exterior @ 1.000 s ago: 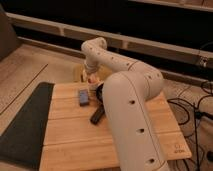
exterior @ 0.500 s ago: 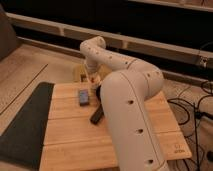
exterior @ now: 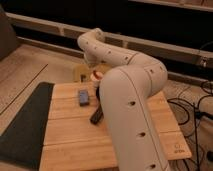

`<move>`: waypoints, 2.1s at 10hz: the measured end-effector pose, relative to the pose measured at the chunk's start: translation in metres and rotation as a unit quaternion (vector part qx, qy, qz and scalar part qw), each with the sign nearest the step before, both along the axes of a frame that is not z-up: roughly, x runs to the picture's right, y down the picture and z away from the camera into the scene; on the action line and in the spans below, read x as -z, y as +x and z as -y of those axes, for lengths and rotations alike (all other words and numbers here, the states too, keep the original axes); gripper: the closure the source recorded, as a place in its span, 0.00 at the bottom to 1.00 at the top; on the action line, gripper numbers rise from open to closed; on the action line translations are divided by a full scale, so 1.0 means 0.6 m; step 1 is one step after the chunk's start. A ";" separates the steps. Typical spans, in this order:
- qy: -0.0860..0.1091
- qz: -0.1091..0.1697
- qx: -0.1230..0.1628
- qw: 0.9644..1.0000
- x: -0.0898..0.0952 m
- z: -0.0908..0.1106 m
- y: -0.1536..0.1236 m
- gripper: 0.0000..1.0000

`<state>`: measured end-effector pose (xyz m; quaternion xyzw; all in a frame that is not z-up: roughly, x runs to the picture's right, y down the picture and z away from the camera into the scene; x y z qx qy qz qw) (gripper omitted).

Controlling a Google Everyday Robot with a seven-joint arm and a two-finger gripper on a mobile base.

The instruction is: Place the pepper on the white sponge

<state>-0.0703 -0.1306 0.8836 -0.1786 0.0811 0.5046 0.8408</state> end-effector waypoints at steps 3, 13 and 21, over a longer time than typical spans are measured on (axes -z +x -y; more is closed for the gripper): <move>0.040 0.014 0.011 0.999 0.050 0.045 -0.040 1.00; 0.021 0.053 0.029 0.998 0.168 -0.082 -0.156 1.00; -0.099 0.062 -0.011 0.993 0.083 -0.174 -0.139 1.00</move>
